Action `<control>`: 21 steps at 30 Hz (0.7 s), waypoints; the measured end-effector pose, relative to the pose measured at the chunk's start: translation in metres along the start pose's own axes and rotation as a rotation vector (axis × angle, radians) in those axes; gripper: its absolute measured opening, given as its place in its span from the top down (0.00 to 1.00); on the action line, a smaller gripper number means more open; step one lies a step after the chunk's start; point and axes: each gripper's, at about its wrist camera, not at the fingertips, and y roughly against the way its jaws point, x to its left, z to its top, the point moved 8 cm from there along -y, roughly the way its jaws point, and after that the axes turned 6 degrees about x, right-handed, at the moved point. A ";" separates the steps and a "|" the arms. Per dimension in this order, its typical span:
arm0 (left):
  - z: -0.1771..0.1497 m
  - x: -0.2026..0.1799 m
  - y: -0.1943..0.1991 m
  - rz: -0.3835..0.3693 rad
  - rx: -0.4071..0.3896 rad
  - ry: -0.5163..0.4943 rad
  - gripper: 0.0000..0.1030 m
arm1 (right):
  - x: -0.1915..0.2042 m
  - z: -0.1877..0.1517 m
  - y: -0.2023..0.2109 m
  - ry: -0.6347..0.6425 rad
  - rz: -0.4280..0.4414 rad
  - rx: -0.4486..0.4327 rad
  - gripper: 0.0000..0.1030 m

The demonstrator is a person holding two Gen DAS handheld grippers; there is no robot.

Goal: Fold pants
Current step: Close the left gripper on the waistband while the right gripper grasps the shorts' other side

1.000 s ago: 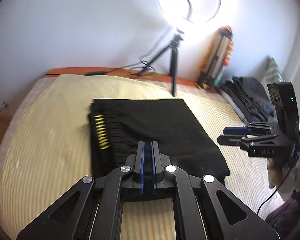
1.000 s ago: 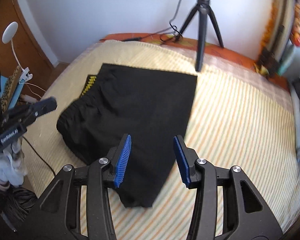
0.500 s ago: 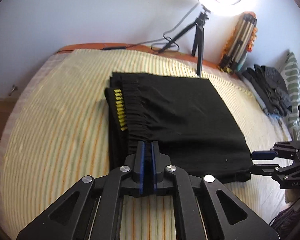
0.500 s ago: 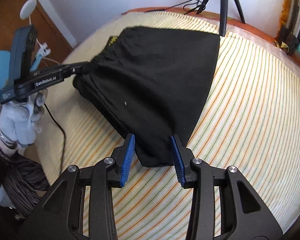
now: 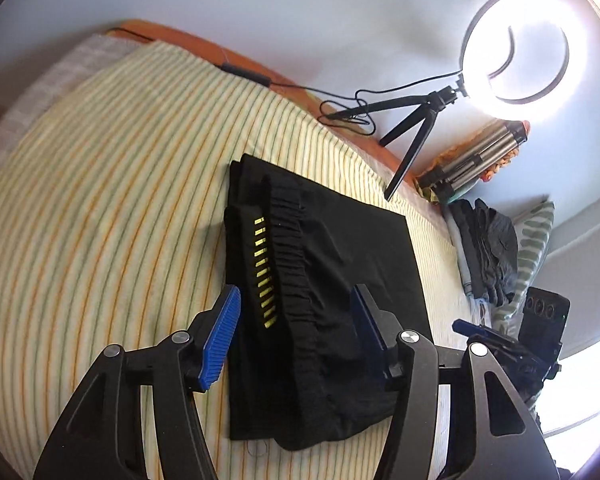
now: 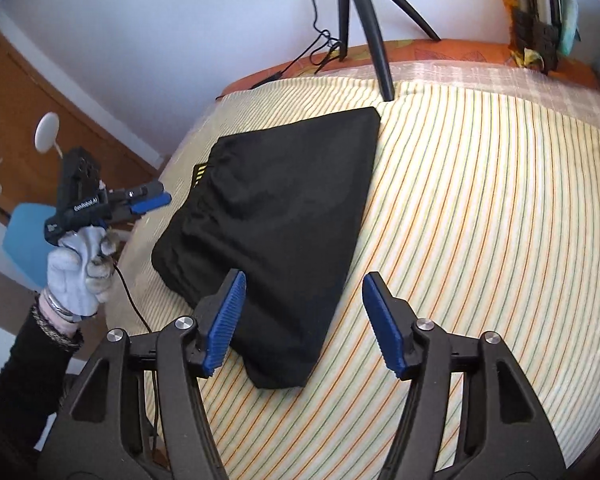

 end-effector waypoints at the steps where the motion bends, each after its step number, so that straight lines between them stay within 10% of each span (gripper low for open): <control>1: 0.002 0.000 -0.005 -0.001 0.009 -0.010 0.46 | -0.003 0.004 -0.002 -0.007 0.019 0.005 0.38; 21: 0.034 0.010 -0.044 0.010 0.053 -0.065 0.44 | -0.032 0.058 -0.049 -0.094 0.195 -0.026 0.38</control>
